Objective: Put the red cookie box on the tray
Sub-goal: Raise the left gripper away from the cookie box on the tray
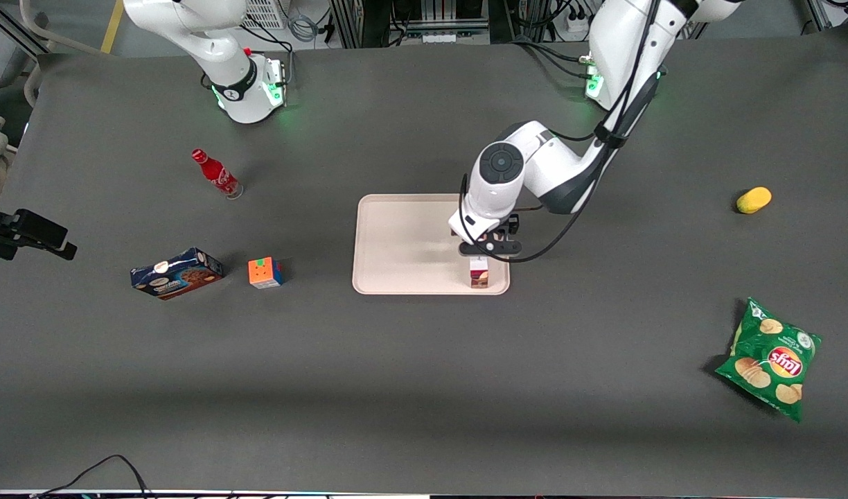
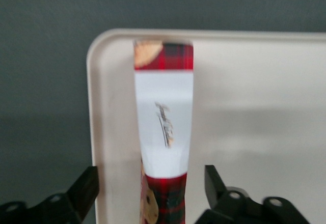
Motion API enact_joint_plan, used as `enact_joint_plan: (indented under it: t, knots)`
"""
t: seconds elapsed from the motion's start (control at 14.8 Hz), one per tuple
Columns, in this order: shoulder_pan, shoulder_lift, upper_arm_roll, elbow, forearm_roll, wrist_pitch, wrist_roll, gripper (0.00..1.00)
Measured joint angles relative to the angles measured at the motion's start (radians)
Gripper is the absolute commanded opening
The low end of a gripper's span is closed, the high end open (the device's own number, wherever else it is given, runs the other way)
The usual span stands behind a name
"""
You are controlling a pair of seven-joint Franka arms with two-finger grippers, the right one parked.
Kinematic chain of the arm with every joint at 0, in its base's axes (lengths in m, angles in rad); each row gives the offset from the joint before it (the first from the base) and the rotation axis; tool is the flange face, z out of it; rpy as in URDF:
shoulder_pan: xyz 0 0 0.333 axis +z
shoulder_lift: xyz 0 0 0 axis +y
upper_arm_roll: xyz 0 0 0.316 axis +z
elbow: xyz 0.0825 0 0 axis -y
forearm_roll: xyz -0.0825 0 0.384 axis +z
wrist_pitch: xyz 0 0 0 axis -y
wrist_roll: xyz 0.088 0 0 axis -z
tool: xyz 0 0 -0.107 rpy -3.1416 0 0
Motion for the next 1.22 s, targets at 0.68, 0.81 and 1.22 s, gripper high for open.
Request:
enact_joint_plan:
  t: [0.68, 0.81, 1.22]
  knots:
    - [0.093, -0.34, 0.294, 0.135, -0.202, -0.336, 0.446, 1.0]
    - [0.099, -0.409, 0.377, 0.153, -0.208, -0.441, 0.539, 1.0]
    - [0.154, -0.561, 0.508, 0.2, -0.207, -0.629, 0.765, 1.0]
